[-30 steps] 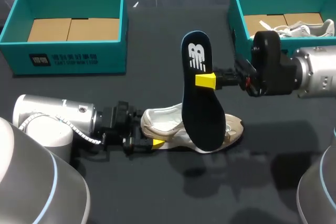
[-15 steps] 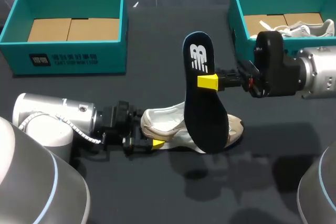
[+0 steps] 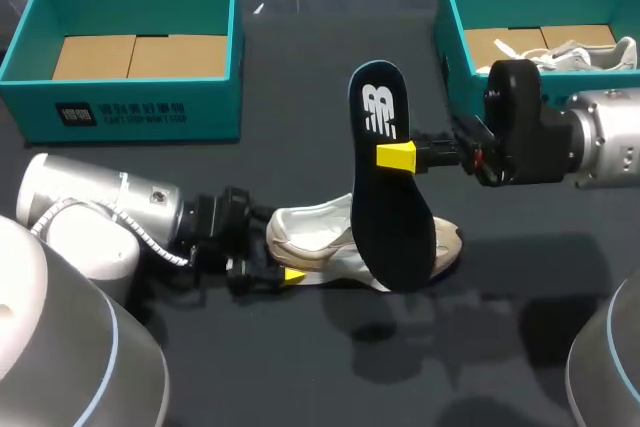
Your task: Take the shoe out of the shoebox, open the shoe tongue, remove and reinsert the insole, then place the shoe into the shoebox
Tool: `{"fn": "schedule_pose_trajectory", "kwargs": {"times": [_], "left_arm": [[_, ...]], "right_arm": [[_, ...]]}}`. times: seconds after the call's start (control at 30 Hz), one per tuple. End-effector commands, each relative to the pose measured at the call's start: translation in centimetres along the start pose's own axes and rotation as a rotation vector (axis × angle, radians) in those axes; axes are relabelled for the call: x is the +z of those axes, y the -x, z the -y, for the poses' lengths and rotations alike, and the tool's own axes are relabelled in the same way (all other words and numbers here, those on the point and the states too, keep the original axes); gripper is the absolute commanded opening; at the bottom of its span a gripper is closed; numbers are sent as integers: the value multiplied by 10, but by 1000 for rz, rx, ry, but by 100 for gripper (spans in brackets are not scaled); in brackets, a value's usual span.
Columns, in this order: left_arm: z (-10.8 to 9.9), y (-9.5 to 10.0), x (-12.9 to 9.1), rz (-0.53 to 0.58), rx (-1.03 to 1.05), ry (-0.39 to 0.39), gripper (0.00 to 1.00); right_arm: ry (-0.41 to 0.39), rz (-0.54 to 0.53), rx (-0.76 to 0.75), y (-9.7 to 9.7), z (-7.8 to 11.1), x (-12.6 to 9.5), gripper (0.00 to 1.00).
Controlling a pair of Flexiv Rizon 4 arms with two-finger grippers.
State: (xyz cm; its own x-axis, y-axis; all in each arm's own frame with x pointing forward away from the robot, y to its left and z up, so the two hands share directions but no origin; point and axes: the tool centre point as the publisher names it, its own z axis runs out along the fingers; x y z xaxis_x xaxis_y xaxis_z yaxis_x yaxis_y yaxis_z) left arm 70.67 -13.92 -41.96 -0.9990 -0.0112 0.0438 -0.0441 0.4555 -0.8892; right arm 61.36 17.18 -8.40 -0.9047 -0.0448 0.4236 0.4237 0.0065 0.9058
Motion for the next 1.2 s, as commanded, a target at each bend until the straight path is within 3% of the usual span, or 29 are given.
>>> {"fn": "schedule_pose_trajectory", "kwargs": {"times": [0.03, 0.5, 0.63, 0.7, 0.73, 0.77, 0.8, 1.2], "left_arm": [[10, -3, -19, 16, 37, 162, 100], [10, -3, -19, 16, 37, 162, 100], [10, -2, -28, -51, 11, 191, 100], [11, -5, -33, -95, 38, 254, 100], [16, -6, -36, -144, 56, 343, 100], [18, -7, -35, -133, 51, 455, 100], [20, -8, -34, -74, 61, 656, 100], [20, -8, -34, -74, 61, 656, 100]], "right_arm": [[0, 4, 1, -2, 1, 0, 0], [0, 4, 1, -2, 1, 0, 0], [0, 4, 1, -2, 1, 0, 0], [0, 4, 1, -2, 1, 0, 0], [0, 4, 1, -2, 1, 0, 0], [0, 4, 1, -2, 1, 0, 0], [0, 4, 1, -2, 1, 0, 0], [0, 4, 1, -2, 1, 0, 0]]}}
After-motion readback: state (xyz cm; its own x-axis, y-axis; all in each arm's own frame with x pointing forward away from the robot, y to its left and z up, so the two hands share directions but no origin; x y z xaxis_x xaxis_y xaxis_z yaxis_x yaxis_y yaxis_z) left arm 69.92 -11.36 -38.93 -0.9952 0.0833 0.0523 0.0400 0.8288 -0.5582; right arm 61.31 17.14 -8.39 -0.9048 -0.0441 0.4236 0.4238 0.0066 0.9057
